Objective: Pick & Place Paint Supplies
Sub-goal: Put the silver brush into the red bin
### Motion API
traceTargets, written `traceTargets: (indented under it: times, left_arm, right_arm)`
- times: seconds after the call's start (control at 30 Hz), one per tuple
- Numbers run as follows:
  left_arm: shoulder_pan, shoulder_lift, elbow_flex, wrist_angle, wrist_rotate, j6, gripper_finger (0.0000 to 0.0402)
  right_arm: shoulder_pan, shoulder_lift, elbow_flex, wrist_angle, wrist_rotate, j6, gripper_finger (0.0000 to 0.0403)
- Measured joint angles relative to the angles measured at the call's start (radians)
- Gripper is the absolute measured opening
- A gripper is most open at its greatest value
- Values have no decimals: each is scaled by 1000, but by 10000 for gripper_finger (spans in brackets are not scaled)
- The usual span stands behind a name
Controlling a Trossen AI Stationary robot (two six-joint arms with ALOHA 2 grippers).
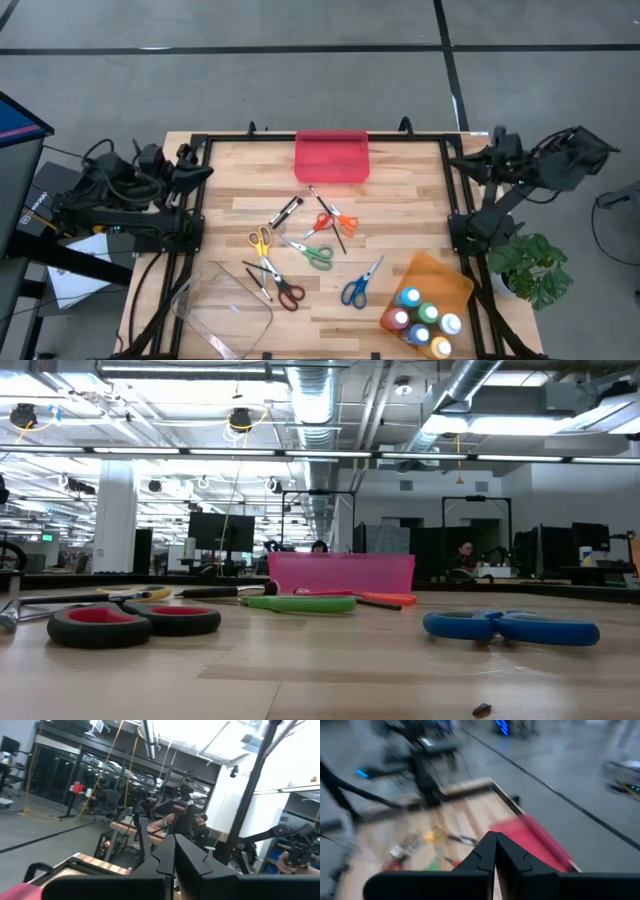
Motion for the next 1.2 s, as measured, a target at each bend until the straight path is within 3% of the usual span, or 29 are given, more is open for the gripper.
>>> traceTargets:
  times: [0.1, 0.3, 0.43, 0.7, 0.97, 1.2]
  left_arm:
    - [0, 18, 0, 0, -25, -3, 1]
    - [0, 73, 0, 37, -44, -23, 1]
    - [0, 112, 0, 78, -44, -23, 1]
    - [0, 184, 0, 149, -44, -48, 1]
    - [0, 254, 0, 166, -43, -108, 1]
    - [0, 320, 0, 165, -41, -137, 1]
  right_arm:
    - [17, -152, -193, 297, -35, -188, 2]
    - [24, -404, -565, 836, -223, -504, 1]
    - [24, -549, -734, 1057, -359, -646, 1]
    - [24, -781, -928, 1117, -511, -578, 0]
    - [23, -781, -1069, 1046, -585, -530, 0]
    - [21, -784, -1235, 1090, -648, -520, 0]
